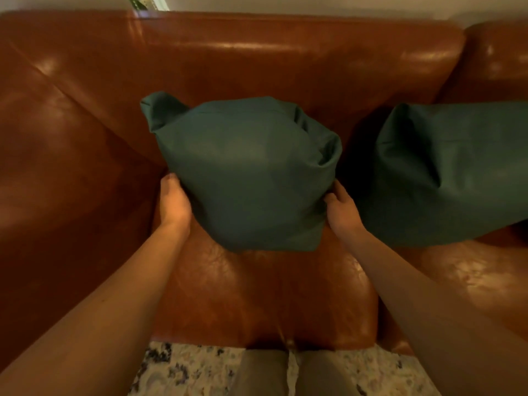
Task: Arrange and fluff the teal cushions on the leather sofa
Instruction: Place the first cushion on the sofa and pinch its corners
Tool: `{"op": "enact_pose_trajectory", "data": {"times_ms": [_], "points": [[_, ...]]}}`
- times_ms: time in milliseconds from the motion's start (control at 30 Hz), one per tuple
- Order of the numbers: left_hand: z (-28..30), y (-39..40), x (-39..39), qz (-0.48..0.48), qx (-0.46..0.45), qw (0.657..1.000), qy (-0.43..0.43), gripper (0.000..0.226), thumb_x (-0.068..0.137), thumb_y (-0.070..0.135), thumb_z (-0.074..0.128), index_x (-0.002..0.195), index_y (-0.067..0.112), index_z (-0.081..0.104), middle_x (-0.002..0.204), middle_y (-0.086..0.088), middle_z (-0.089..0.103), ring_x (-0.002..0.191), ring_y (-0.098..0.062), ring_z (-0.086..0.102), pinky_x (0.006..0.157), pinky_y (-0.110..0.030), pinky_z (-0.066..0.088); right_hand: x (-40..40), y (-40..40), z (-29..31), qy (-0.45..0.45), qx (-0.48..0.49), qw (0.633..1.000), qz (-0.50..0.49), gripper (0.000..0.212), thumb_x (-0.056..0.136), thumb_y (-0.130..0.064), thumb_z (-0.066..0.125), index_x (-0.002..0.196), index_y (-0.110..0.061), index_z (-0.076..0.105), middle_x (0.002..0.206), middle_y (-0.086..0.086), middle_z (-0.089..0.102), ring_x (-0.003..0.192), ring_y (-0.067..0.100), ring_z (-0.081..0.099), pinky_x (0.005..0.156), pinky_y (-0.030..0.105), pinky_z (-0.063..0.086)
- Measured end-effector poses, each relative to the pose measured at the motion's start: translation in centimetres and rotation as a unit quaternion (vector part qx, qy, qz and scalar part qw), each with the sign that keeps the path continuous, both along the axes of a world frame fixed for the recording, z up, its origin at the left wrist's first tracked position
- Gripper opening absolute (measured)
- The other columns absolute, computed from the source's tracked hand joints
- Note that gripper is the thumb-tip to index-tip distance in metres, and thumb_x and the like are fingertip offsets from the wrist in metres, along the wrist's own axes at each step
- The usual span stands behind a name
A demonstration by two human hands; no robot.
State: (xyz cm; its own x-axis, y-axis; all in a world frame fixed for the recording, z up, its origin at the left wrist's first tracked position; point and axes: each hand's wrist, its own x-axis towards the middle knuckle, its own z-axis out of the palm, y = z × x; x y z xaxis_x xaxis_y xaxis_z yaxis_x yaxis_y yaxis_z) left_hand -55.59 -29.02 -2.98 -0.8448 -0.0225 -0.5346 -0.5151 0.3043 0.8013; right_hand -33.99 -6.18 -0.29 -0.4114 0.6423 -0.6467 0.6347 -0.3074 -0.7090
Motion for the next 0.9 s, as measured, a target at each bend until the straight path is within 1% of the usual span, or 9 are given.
{"op": "enact_pose_trajectory", "data": {"times_ms": [167, 300, 367, 433, 500, 600, 700, 800, 900], "points": [[2.9, -0.7, 4.0, -0.035, -0.051, 0.998, 0.004, 0.029, 0.082, 0.047, 0.047, 0.101, 0.029, 0.057, 0.112, -0.001, 0.064, 0.109, -0.022, 0.06, 0.097, -0.048, 0.045, 1.2, -1.3, 0.8, -0.028, 0.042, 0.998, 0.024, 0.053, 0.099, -0.021, 0.043, 0.151, -0.022, 0.029, 0.15, 0.004, 0.042, 0.136, 0.026, 0.042, 0.111, 0.047, 0.037], [4.5, -1.4, 7.2, -0.085, -0.068, 0.994, 0.019, 0.009, 0.084, 0.029, 0.051, 0.084, 0.029, 0.061, 0.092, 0.003, 0.064, 0.095, -0.018, 0.061, 0.09, -0.044, 0.047, 2.4, -1.9, 1.8, -0.022, 0.081, 0.996, 0.014, 0.049, 0.097, -0.016, 0.047, 0.145, -0.018, 0.038, 0.129, 0.004, 0.057, 0.118, 0.023, 0.054, 0.1, 0.04, 0.045], [5.8, -0.9, 8.8, -0.104, -0.054, 0.993, 0.034, 0.02, 0.092, 0.014, 0.05, 0.082, 0.027, 0.062, 0.087, 0.002, 0.064, 0.091, -0.018, 0.06, 0.086, -0.037, 0.047, 2.8, -2.3, 2.5, -0.005, 0.1, 0.995, 0.004, 0.042, 0.096, -0.014, 0.049, 0.138, -0.015, 0.046, 0.114, 0.003, 0.06, 0.106, 0.021, 0.058, 0.09, 0.035, 0.047], [7.3, -0.1, 10.0, -0.124, -0.032, 0.991, 0.029, 0.026, 0.095, 0.004, 0.045, 0.082, 0.019, 0.062, 0.082, -0.002, 0.064, 0.082, -0.015, 0.06, 0.075, -0.027, 0.046, 3.3, -2.7, 3.1, 0.02, 0.12, 0.993, 0.006, 0.031, 0.095, -0.014, 0.051, 0.125, -0.015, 0.054, 0.104, 0.0, 0.061, 0.099, 0.018, 0.06, 0.09, 0.039, 0.05], [9.0, 1.0, 11.0, -0.152, -0.018, 0.988, 0.023, 0.028, 0.096, 0.003, 0.042, 0.082, 0.016, 0.062, 0.08, -0.004, 0.065, 0.076, -0.014, 0.06, 0.069, -0.023, 0.045, 3.8, -2.8, 3.8, 0.042, 0.146, 0.988, 0.013, 0.02, 0.094, -0.015, 0.052, 0.112, -0.015, 0.059, 0.098, 0.0, 0.063, 0.091, 0.015, 0.061, 0.088, 0.044, 0.052], [11.2, 2.8, 12.0, -0.204, -0.016, 0.978, 0.044, 0.027, 0.096, 0.005, 0.045, 0.08, 0.017, 0.063, 0.076, -0.004, 0.066, 0.07, -0.011, 0.06, 0.064, -0.017, 0.046, 4.2, -2.2, 5.4, 0.074, 0.171, 0.982, 0.04, 0.011, 0.095, -0.02, 0.054, 0.102, -0.018, 0.063, 0.095, -0.002, 0.064, 0.087, 0.011, 0.062, 0.082, 0.037, 0.054], [13.4, 5.1, 12.0, -0.281, -0.023, 0.954, 0.102, 0.025, 0.095, 0.008, 0.051, 0.079, 0.022, 0.064, 0.075, 0.0, 0.068, 0.068, -0.002, 0.063, 0.066, -0.015, 0.046, 3.7, -0.7, 7.3, 0.114, 0.212, 0.969, 0.064, 0.008, 0.095, -0.021, 0.057, 0.096, -0.018, 0.064, 0.09, -0.001, 0.064, 0.082, 0.01, 0.06, 0.075, 0.028, 0.05], [15.2, 7.8, 11.0, -0.356, -0.056, 0.917, 0.173, 0.02, 0.092, 0.013, 0.056, 0.078, 0.024, 0.066, 0.078, 0.005, 0.069, 0.08, -0.013, 0.066, 0.076, -0.024, 0.047, 2.1, 1.6, 8.5, 0.122, 0.242, 0.959, 0.079, 0.006, 0.093, -0.021, 0.06, 0.095, -0.017, 0.064, 0.088, 0.0, 0.063, 0.079, 0.009, 0.058, 0.071, 0.02, 0.045], [16.3, 10.6, 9.1, -0.415, -0.111, 0.858, 0.282, 0.013, 0.091, 0.016, 0.058, 0.084, 0.016, 0.069, 0.087, -0.001, 0.067, 0.088, -0.018, 0.061, 0.082, -0.027, 0.042, -0.1, 3.7, 8.9, 0.115, 0.263, 0.954, 0.087, 0.007, 0.092, -0.022, 0.062, 0.096, -0.017, 0.065, 0.09, 0.0, 0.063, 0.08, 0.008, 0.058, 0.074, 0.021, 0.048]]}}
